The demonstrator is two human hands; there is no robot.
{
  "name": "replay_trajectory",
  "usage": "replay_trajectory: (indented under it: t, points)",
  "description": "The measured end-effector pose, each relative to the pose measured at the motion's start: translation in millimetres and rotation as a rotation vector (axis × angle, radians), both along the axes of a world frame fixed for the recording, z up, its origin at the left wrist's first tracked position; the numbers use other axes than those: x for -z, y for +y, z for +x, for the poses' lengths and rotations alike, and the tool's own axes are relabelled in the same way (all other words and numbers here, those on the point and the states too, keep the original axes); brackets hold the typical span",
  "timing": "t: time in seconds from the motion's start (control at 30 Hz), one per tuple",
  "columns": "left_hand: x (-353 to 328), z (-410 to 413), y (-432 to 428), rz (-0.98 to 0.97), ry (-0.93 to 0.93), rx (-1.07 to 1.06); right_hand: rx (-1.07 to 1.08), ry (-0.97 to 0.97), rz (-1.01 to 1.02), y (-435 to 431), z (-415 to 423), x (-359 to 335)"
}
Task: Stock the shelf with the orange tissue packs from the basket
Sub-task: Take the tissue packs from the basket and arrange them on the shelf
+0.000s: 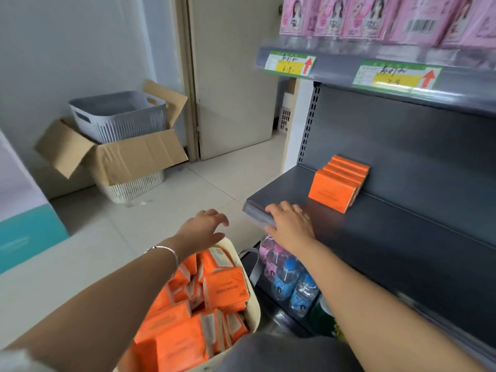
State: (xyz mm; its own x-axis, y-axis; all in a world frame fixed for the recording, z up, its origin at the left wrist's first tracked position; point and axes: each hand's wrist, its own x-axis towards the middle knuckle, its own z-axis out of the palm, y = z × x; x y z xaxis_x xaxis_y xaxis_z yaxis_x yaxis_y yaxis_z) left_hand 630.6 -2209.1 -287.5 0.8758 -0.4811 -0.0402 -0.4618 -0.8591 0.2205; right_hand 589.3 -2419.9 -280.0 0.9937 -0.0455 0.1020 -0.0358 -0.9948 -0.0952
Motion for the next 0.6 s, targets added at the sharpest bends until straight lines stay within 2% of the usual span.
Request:
replay_trajectory:
  t: [0.27,0.43,0.6]
  points:
    - [49,-41,80,0.053,0.15,-0.131,-0.206,0.207,0.012,73,-8,37]
    - [96,-60,98,0.135,0.321,-0.14,-0.245,0.307,0.011,99,-14,67]
    - [124,-72,95,0.262,0.357,-0.106,-0.243,0.396,0.02,111,-14,91]
